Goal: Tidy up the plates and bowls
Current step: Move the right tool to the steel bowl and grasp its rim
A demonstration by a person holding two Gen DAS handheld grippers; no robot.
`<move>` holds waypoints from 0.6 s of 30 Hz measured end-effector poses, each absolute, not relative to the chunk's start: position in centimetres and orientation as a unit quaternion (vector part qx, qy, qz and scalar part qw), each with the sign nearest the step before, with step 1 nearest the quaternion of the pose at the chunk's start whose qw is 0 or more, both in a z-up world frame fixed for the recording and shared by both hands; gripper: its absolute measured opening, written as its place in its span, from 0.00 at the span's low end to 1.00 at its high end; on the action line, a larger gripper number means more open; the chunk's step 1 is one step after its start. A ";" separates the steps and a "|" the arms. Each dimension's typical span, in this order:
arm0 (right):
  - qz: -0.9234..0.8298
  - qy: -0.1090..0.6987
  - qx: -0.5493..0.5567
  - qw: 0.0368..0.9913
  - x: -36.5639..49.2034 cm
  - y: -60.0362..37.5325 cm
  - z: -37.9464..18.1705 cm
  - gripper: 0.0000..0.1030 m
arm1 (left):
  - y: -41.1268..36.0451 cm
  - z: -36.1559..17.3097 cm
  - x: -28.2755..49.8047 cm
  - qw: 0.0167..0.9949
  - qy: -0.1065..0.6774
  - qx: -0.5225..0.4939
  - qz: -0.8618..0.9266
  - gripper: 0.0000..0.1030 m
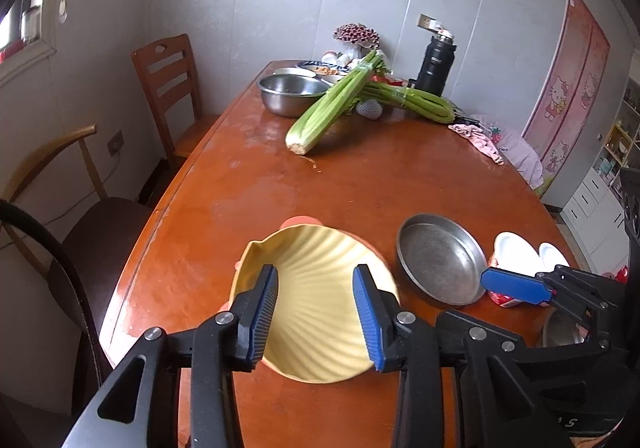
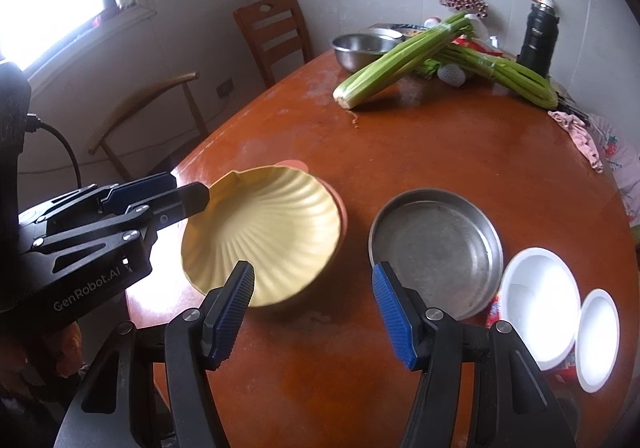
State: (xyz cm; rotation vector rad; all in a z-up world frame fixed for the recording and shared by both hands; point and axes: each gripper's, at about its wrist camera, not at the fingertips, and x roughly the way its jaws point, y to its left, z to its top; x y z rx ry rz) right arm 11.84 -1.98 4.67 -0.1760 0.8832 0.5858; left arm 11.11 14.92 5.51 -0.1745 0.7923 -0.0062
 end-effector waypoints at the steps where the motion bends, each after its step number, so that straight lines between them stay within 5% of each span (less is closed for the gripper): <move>1: 0.277 0.419 -0.080 0.861 11.7 -2.4 4.9 0.62 | 14.5 5.7 11.0 0.919 0.385 -0.082 -0.005 0.40; 18: 0.216 0.384 -0.028 0.897 10.2 -14.6 7.7 0.62 | 4.8 7.6 11.3 0.923 0.378 -0.048 -0.055 0.50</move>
